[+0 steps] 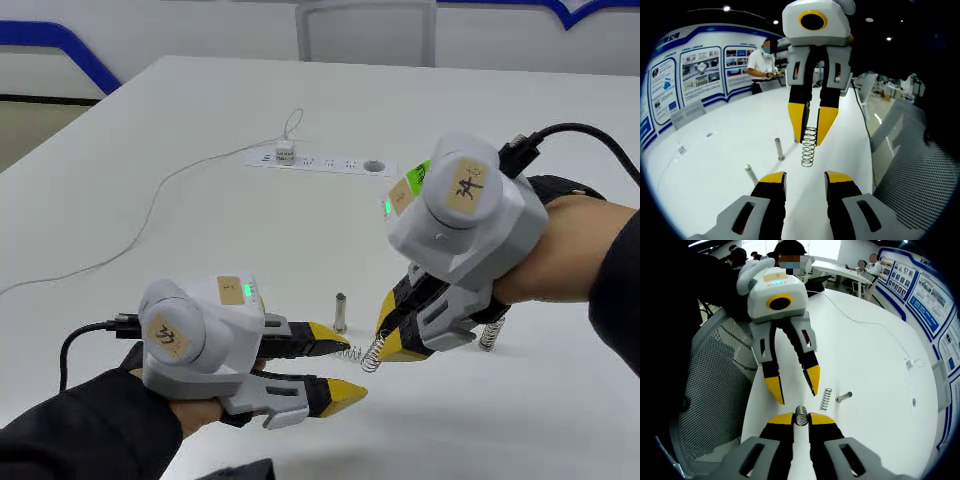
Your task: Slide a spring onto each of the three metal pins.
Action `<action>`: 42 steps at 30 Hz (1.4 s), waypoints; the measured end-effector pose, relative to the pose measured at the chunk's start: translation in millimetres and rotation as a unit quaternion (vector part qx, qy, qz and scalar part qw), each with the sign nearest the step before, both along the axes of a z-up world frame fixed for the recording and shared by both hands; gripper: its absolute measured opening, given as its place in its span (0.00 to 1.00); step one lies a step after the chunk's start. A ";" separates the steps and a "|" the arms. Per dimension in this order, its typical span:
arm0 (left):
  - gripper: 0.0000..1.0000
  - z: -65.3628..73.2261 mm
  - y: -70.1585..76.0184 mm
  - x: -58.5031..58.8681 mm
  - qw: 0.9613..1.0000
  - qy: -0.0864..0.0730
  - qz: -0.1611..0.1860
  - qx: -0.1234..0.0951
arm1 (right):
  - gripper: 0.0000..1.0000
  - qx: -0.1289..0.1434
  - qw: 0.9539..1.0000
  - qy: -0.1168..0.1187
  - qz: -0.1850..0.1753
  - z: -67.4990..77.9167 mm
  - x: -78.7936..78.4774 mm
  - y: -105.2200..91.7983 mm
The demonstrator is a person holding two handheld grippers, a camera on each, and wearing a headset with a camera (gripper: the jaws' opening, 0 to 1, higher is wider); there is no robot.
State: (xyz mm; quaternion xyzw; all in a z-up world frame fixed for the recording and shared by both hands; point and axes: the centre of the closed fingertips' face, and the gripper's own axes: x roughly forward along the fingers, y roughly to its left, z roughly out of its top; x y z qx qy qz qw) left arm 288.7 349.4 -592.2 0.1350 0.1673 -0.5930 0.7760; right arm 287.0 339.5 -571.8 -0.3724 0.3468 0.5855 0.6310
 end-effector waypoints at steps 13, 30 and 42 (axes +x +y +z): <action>0.48 7.3 23.2 25.7 0.998 -0.003 0.065 -0.016 | 0.12 -0.010 0.999 -0.013 -0.032 13.0 19.2 -28.4; 0.58 3.1 30.1 32.7 0.996 0.002 0.091 -0.016 | 0.12 -0.066 0.994 -0.039 -0.073 19.1 67.0 -67.7; 0.60 -3.1 28.8 29.7 0.996 0.010 0.090 -0.010 | 0.12 -0.078 0.994 -0.012 -0.076 -6.6 74.1 -62.1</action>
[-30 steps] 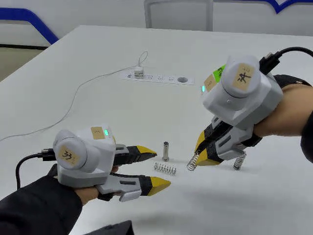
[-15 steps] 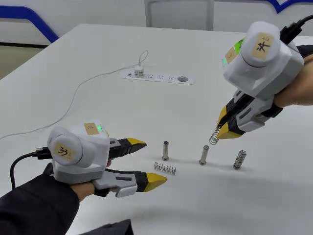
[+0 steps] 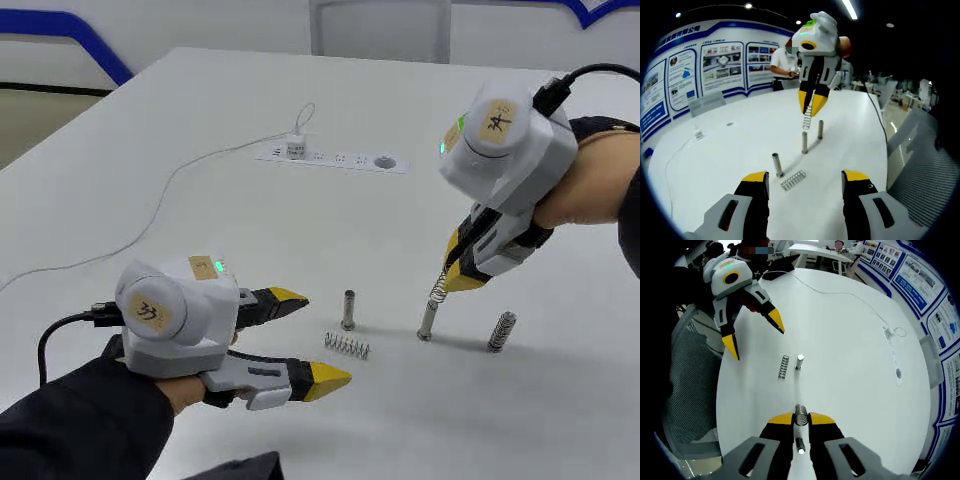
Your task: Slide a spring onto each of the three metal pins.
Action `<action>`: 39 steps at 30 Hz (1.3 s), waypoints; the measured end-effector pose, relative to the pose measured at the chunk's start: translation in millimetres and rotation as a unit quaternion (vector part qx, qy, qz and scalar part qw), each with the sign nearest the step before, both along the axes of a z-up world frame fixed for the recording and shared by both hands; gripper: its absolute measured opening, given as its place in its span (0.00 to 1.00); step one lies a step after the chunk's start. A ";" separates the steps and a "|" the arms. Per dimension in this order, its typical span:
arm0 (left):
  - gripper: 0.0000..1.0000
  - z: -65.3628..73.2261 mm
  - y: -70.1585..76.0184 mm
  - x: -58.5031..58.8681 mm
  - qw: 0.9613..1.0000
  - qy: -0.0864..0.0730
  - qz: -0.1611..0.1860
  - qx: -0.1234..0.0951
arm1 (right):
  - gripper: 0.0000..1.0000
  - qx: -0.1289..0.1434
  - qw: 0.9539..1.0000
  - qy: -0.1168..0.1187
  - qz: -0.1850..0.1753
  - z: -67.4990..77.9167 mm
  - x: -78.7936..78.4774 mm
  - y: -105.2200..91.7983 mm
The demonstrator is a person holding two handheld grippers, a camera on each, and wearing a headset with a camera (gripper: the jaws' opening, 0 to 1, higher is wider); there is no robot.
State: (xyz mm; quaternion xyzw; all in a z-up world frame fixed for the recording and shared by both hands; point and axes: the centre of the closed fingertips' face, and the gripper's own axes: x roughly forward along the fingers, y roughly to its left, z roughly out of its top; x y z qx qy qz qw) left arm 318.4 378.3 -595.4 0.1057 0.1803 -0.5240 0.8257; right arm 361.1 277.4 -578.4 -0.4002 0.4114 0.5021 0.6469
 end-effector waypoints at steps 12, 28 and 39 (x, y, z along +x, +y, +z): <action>0.59 -2.5 -0.3 -2.0 1.000 0.005 -0.002 -0.001 | 0.12 -0.015 1.000 0.012 -0.002 -13.4 2.1 -1.2; 0.59 -4.4 -0.8 -2.7 1.000 0.009 -0.005 -0.001 | 0.12 -0.039 0.999 0.018 -0.014 -45.2 8.1 0.7; 0.58 -5.1 1.0 -2.0 1.000 0.010 -0.002 -0.001 | 0.12 -0.037 0.999 0.023 -0.023 -63.4 12.8 6.9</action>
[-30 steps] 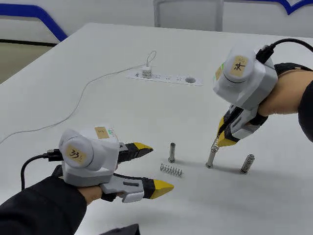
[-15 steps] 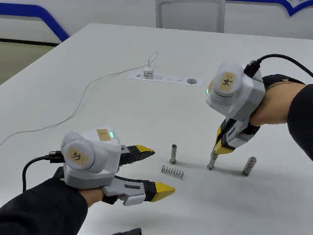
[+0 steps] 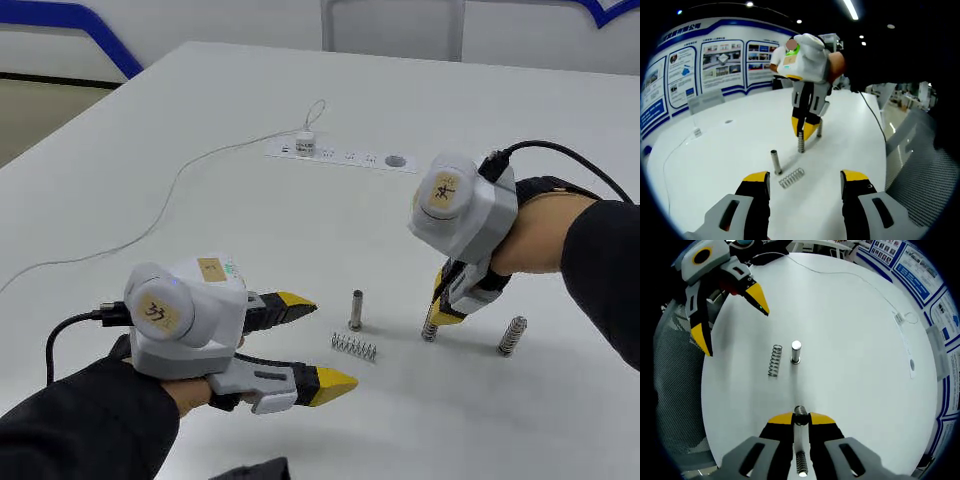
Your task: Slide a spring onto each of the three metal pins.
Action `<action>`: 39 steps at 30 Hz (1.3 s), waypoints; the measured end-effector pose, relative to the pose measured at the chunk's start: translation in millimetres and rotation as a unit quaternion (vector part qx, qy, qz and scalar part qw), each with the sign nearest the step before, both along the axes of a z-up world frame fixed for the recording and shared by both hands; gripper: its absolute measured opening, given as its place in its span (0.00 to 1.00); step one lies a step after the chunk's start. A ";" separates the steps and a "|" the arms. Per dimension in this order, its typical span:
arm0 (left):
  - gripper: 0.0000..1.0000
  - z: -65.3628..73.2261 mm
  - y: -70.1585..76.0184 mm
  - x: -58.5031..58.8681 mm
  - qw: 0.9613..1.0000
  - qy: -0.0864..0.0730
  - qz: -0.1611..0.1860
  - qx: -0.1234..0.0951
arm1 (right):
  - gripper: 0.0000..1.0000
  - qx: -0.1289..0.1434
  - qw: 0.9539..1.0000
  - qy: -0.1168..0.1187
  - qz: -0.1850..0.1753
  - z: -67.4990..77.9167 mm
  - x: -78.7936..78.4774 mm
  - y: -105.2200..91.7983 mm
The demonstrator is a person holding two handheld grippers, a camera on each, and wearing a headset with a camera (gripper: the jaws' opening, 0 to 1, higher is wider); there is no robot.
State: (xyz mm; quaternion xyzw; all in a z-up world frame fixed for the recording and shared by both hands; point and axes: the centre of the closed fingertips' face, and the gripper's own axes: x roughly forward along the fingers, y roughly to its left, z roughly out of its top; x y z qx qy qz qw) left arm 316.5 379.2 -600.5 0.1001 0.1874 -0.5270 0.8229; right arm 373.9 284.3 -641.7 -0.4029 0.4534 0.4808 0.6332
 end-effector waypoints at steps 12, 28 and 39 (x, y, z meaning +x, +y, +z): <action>0.58 -0.4 0.8 0.5 1.000 0.000 0.001 0.000 | 0.12 0.007 1.000 0.000 -0.010 -6.9 6.1 6.7; 0.59 -1.2 0.9 0.6 1.000 0.000 0.001 0.002 | 0.21 0.002 1.000 -0.011 -0.010 -1.8 1.7 -8.4; 0.58 -1.7 1.0 0.9 1.000 0.001 0.002 0.003 | 0.20 0.005 1.000 0.020 -0.008 -3.6 -30.1 -4.9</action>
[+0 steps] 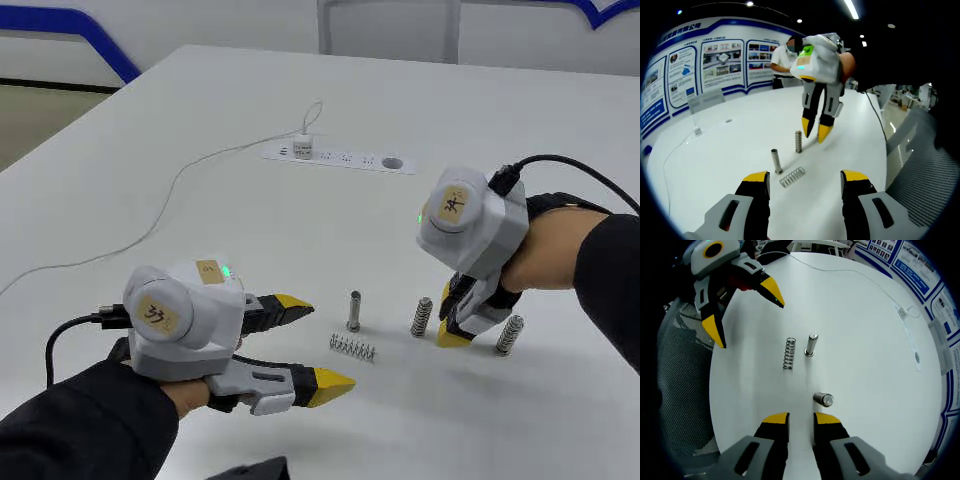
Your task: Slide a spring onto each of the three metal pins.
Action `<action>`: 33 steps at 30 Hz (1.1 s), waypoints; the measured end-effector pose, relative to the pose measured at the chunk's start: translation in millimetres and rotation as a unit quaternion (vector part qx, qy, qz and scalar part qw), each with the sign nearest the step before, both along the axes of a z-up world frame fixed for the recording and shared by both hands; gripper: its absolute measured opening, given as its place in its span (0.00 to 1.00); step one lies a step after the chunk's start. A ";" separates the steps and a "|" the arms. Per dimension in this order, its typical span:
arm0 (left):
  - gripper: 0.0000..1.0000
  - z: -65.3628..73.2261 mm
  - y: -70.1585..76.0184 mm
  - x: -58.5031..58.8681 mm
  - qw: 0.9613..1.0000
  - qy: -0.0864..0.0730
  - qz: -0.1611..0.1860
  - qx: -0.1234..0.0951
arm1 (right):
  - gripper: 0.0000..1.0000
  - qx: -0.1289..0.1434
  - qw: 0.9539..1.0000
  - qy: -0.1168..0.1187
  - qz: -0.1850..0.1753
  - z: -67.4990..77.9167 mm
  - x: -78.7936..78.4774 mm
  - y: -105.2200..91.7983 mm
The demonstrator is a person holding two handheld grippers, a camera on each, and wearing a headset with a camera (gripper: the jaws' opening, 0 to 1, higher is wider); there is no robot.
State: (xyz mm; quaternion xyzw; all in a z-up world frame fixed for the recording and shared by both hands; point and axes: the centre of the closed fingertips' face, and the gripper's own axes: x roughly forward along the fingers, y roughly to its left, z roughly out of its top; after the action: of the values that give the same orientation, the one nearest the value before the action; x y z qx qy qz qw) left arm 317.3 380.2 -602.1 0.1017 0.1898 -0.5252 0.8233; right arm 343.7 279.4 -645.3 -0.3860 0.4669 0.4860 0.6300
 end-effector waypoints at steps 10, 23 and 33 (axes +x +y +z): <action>0.58 -1.4 0.4 -0.3 1.000 0.001 0.000 0.003 | 0.18 0.040 0.999 0.000 0.022 0.3 -16.5 40.4; 0.58 -3.4 1.1 -1.0 1.000 0.005 -0.001 0.004 | 0.15 0.069 0.997 -0.015 0.011 -14.5 -2.6 71.0; 0.58 -3.5 2.0 -0.5 1.000 0.006 0.001 0.003 | 0.14 0.066 0.998 -0.006 -0.002 -30.3 2.3 75.8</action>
State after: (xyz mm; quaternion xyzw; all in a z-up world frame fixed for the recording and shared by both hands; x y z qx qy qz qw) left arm 316.8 382.2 -605.6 0.1009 0.1961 -0.5243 0.8225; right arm 346.0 355.1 -675.6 -0.3456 0.4306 0.5117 0.6583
